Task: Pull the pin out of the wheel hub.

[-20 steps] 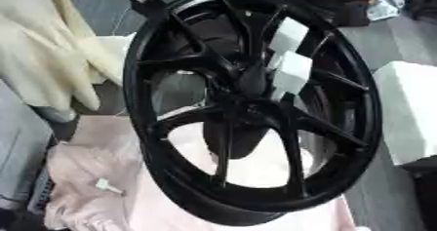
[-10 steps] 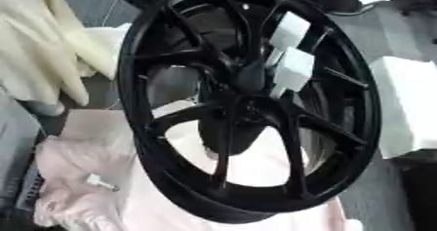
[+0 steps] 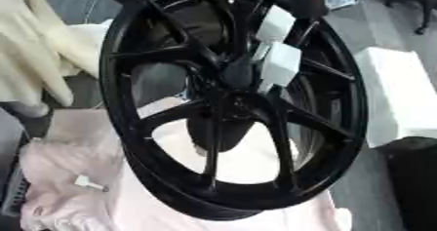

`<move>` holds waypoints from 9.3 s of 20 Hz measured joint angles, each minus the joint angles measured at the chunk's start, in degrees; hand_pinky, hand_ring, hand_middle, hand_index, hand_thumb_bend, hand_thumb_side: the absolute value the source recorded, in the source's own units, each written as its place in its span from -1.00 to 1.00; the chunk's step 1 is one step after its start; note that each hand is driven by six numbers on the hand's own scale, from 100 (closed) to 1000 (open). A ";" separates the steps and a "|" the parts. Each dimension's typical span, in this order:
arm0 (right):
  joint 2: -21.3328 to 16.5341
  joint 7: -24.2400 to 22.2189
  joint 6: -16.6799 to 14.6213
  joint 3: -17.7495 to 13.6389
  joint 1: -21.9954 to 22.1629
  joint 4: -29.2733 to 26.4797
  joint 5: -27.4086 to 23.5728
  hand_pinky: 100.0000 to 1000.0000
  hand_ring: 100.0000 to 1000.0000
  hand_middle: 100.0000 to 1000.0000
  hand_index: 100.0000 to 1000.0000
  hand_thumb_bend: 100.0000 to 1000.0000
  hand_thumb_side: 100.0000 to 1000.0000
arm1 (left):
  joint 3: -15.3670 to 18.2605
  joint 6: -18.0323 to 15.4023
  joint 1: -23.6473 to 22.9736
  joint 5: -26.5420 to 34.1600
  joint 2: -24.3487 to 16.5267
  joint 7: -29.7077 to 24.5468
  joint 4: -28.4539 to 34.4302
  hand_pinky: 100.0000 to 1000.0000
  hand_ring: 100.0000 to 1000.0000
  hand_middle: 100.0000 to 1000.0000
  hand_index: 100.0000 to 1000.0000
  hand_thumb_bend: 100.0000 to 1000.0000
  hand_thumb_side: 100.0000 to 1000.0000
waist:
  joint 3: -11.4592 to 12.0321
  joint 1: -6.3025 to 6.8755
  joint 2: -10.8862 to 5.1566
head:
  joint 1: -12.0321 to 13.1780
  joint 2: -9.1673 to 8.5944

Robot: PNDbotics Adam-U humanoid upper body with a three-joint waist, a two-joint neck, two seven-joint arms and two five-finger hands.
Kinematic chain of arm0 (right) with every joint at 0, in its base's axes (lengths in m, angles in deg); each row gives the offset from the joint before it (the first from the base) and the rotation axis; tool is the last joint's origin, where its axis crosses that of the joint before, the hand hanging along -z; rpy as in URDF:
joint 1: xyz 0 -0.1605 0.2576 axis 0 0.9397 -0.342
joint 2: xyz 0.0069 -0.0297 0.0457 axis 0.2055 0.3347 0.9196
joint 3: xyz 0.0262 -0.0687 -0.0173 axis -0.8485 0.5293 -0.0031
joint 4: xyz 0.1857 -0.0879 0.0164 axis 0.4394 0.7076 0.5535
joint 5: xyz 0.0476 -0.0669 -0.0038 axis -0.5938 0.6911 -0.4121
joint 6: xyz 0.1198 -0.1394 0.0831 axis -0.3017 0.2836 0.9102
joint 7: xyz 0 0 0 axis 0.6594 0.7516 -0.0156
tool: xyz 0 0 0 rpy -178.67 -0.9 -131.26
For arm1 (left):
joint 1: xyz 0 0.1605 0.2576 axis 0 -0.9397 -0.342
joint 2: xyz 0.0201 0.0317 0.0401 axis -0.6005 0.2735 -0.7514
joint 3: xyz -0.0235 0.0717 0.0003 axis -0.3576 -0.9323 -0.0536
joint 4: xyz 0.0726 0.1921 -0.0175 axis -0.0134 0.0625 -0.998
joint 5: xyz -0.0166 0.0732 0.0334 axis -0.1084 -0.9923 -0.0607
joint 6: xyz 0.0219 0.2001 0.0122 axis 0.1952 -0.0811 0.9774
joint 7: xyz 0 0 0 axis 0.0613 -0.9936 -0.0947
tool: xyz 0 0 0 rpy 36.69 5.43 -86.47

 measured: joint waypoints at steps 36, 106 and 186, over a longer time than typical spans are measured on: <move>-4.88 12.07 -7.84 -2.13 7.38 -1.41 22.53 0.70 0.63 0.46 0.63 -0.25 -0.36 | 0.01 -0.27 1.00 -0.45 -0.45 0.42 0.06 0.03 0.10 0.00 0.25 -1.00 0.60 | 1.04 0.02 1.54 | 1.18 0.00; 3.88 -9.51 27.58 -0.16 0.07 22.05 2.57 0.40 0.36 0.26 0.49 -0.16 -0.10 | 0.90 0.23 -4.43 0.13 1.20 1.38 -0.71 0.01 0.10 -0.01 0.24 -1.00 0.61 | -5.26 3.35 -3.63 | 3.52 0.02; 31.52 -5.86 29.80 -1.57 0.70 23.48 28.49 0.38 0.36 0.24 0.50 -0.14 -0.09 | 4.29 0.40 -14.34 -4.99 -1.03 5.55 -1.81 -0.01 0.10 -0.01 0.24 -1.00 0.67 | -16.36 1.07 -4.77 | 18.35 0.02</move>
